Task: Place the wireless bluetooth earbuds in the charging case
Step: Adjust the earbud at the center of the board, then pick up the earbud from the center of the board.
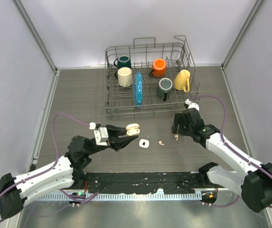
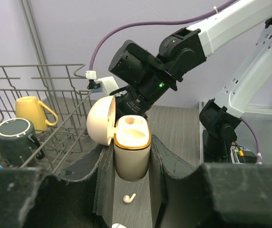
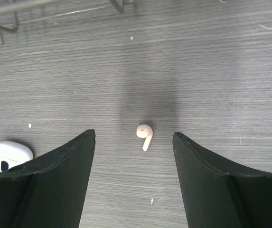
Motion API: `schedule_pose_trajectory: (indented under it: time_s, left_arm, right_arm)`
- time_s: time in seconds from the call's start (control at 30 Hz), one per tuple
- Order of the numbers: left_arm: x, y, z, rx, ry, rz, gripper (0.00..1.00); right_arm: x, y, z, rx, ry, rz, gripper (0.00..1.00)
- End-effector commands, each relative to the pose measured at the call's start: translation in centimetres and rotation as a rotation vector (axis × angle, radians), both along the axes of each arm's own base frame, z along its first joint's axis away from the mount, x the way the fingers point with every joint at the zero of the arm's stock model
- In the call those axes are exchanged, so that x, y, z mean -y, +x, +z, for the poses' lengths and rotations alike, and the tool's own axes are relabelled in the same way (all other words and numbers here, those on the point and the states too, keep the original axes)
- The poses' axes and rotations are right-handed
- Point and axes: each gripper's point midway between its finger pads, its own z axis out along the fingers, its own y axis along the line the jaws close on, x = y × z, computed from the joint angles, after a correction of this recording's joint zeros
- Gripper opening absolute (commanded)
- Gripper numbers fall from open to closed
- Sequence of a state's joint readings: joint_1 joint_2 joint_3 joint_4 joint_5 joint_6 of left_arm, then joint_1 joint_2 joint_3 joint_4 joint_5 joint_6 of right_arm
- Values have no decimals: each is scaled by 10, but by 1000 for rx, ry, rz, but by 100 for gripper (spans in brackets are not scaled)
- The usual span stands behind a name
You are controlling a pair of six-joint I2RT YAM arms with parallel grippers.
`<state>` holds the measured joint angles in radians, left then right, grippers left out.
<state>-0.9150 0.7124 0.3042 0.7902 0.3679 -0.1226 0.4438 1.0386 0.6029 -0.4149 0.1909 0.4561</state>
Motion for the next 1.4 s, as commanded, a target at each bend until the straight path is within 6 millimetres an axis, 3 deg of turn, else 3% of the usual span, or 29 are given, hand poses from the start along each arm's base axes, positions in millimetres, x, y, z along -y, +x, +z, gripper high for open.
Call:
schedule_pose_trajectory:
  time_s: [0.0, 0.07, 0.1, 0.4, 0.5, 0.63, 0.77, 0.93, 1.37]
  left_arm:
    - [-7, -6, 31, 70, -67, -1, 0]
    - [-7, -7, 33, 75, -71, 0, 0]
    - [-7, -7, 36, 78, -75, 0, 0]
    - [-8, -5, 34, 91, -80, 15, 0]
    - [-9, -5, 33, 89, -80, 16, 0]
    - [-9, -4, 29, 71, -76, 19, 0]
    - [-10, -3, 28, 67, -81, 24, 0]
    - [-11, -2, 28, 69, -80, 32, 0]
    - [-12, 0, 26, 64, -77, 45, 0]
  right_arm:
    - [-11, 10, 17, 88, 46, 41, 72]
    - [-3, 11, 15, 66, 28, -24, 78]
    - [-2, 11, 11, 44, 22, -33, 90]
    - [-7, 14, 8, -22, -58, 80, 88]
    - [-3, 16, 1, -32, -85, 65, 85]
    - [3, 16, -4, -45, -107, 31, 71]
    - [2, 15, -10, -61, -105, 28, 68]
    - [-4, 10, -23, -111, -90, 59, 56]
    - [-7, 4, -44, -165, -88, 78, 45]
